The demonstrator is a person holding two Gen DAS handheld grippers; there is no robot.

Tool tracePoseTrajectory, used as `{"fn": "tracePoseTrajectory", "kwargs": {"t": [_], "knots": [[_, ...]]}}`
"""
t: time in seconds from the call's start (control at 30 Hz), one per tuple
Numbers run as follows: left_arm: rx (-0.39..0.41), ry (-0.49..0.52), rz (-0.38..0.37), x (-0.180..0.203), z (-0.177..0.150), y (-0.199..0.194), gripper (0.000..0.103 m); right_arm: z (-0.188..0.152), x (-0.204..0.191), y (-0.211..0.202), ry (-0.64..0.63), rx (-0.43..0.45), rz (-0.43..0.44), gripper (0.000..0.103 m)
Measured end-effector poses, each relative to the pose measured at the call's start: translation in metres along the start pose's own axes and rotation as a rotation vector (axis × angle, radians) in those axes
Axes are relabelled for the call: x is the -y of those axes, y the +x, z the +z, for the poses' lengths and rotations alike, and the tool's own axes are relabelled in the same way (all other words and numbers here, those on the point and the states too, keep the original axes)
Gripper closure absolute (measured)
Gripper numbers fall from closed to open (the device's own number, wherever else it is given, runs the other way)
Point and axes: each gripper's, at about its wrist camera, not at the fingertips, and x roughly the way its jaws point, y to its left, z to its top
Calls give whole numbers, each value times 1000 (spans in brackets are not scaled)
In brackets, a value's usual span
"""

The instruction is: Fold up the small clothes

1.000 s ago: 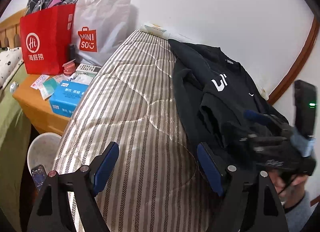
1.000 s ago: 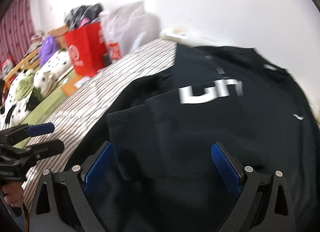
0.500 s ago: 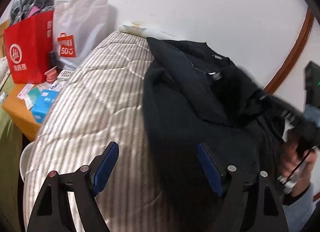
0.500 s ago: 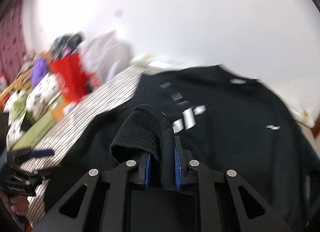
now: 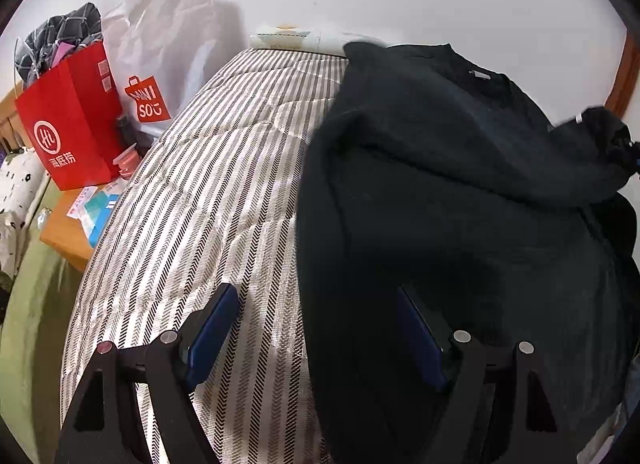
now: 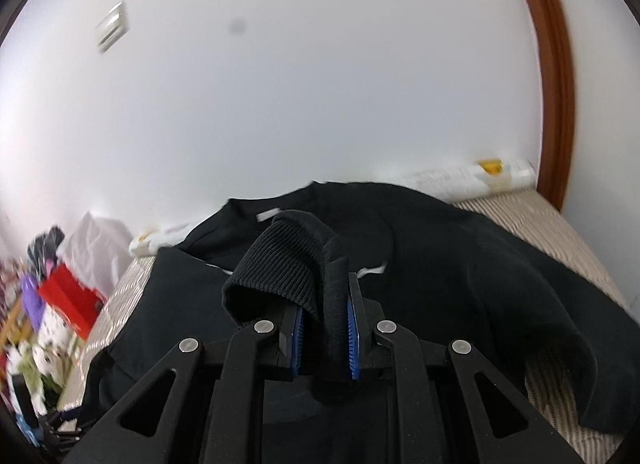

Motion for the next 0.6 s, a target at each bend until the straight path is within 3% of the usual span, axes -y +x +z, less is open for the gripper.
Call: {"fn": "tracePoseTrajectory", "kwargs": {"t": [0.1, 0.23, 0.3, 0.4, 0.47, 0.5, 0.6], "knots": [[-1, 10, 18, 3, 0, 1, 25, -2, 22, 13, 45, -29, -40, 86], [-8, 24, 25, 6, 1, 2, 24, -13, 45, 24, 102, -131, -53, 74], [-13, 17, 18, 4, 2, 1, 24, -20, 48, 23, 67, -157, -135, 68], [4, 8, 3, 1, 6, -6, 24, -25, 55, 9, 12, -174, -261, 67], [20, 28, 10, 2, 11, -8, 24, -24, 53, -9, -4, -154, -294, 66], [25, 44, 24, 3, 16, -7, 24, -21, 49, -15, -20, -148, -294, 64], [28, 72, 72, 8, 30, -3, 26, -6, 16, -25, -95, -126, -264, 44]]}}
